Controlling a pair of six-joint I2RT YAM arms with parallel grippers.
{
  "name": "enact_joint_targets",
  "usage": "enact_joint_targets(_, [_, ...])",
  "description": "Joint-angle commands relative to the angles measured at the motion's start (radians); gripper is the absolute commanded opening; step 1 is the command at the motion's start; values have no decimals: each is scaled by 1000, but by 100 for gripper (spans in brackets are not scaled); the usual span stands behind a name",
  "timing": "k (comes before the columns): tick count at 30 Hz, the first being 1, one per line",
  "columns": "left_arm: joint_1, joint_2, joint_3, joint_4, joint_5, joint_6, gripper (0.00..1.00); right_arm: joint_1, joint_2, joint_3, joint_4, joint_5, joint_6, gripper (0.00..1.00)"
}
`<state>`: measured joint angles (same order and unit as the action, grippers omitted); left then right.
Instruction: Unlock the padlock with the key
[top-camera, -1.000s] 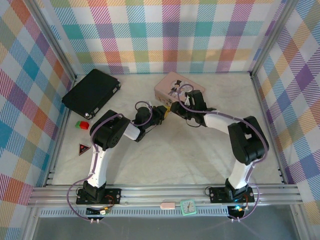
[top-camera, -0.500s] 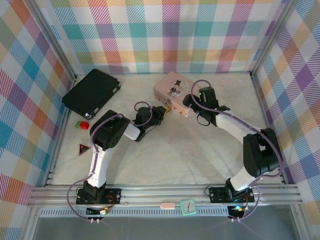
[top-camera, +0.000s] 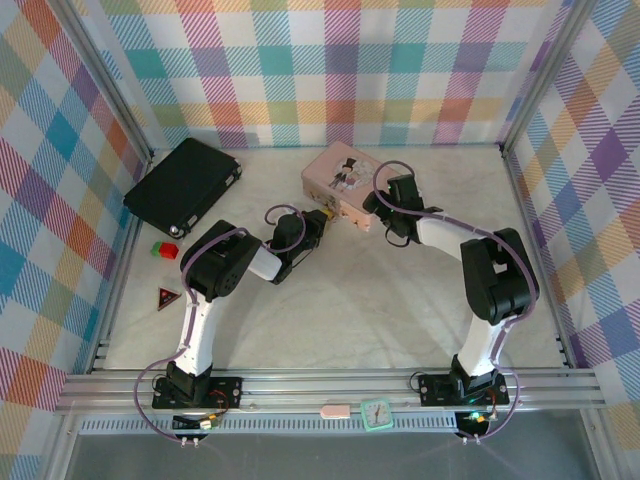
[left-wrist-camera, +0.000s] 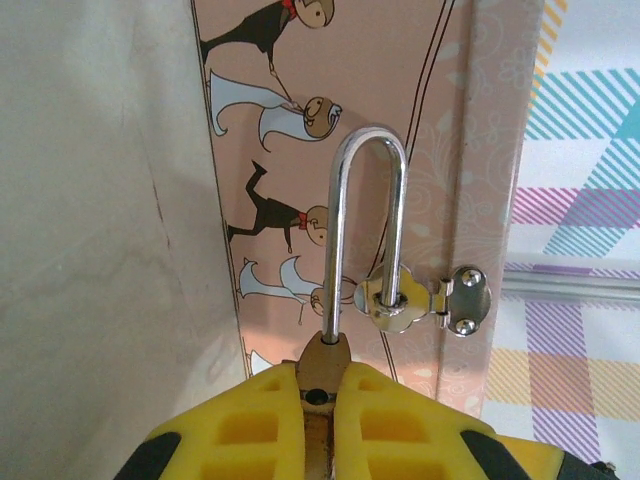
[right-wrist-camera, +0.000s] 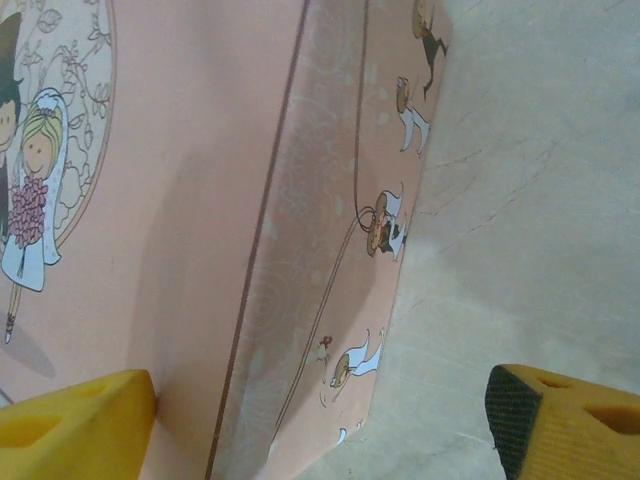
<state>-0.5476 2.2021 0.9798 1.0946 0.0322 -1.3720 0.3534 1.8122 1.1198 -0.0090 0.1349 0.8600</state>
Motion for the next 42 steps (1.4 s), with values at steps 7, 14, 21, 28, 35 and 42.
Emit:
enact_joint_targets(7, [-5, -81, -42, 88, -138, 11, 0, -13, 6, -36, -32, 47, 50, 83])
enact_joint_targets(14, [4, -110, -45, 115, -140, 39, 0, -16, -36, -45, -17, 32, 14, 82])
enact_joint_targets(21, [49, -261, -125, -51, 126, 115, 0, -14, -208, -78, -19, -39, -210, 86])
enact_joint_targets(28, [25, -504, -162, -511, 395, 360, 0, -15, -436, -178, -192, 90, -410, 92])
enact_joint_targets(35, [-106, -678, -41, -1191, 381, 741, 0, -20, -579, -393, -78, 363, -661, 93])
enact_joint_targets(42, [-231, -668, -56, -1301, 308, 810, 0, -106, -550, -580, 261, 354, -803, 95])
